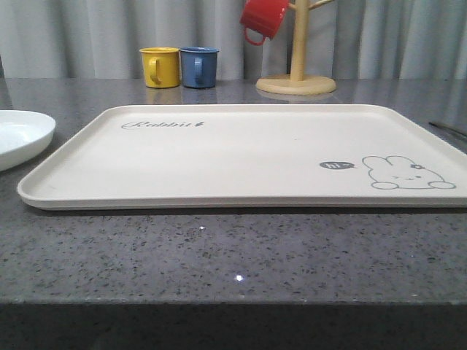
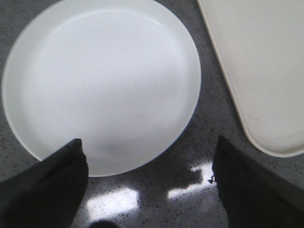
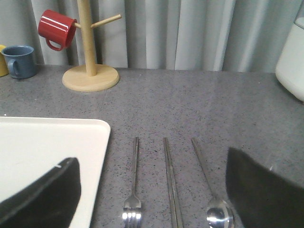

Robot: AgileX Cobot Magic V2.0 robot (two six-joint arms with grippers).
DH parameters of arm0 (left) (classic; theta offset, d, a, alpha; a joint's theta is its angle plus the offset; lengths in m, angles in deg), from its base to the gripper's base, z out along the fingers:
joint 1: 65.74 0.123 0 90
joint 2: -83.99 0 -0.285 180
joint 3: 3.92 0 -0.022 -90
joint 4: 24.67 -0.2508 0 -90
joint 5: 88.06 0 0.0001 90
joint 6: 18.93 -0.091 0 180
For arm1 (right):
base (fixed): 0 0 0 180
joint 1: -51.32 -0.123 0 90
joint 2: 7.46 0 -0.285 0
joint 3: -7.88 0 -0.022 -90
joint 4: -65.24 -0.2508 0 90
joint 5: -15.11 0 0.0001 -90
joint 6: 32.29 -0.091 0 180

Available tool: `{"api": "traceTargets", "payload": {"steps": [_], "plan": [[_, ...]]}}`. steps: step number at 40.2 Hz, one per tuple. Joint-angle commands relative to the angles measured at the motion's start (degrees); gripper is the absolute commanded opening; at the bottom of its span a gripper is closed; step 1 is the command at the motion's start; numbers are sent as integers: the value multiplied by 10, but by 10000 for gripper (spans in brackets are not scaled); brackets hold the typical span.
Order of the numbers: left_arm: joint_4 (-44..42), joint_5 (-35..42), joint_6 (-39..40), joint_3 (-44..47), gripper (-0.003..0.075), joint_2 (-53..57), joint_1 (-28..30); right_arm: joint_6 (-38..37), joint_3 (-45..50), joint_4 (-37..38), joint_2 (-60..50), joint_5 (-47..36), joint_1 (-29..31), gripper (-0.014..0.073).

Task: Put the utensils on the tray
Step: 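Grasp the white plate rim with the left gripper and lift it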

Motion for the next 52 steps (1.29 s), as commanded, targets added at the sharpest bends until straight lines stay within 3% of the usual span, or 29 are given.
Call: {"api": "traceTargets", "payload": {"steps": [1, 8, 23, 28, 40, 46, 52], "plan": [[5, -15, -2, -42, 513, -43, -27, 4, -20, -1, 8, -39, 3, 642], [-3, -42, -2, -66, 512, -119, -60, 4, -20, -1, 8, -39, 3, 642], [-38, -21, -2, -68, 492, -207, -61, 4, -20, -1, 8, -39, 3, 642], [-38, -22, -2, -68, 393, -208, -61, 4, -20, -1, 8, -39, 3, 642], [-39, -28, -4, -68, -20, -208, -61, 4, -20, -1, 8, -39, 3, 642], [-43, -33, -4, -74, -18, -208, -61, 4, -20, -1, 8, -39, 3, 642], [-45, -91, -4, -134, -18, -208, -63, 4, -20, -1, 8, -39, 3, 642]]}}
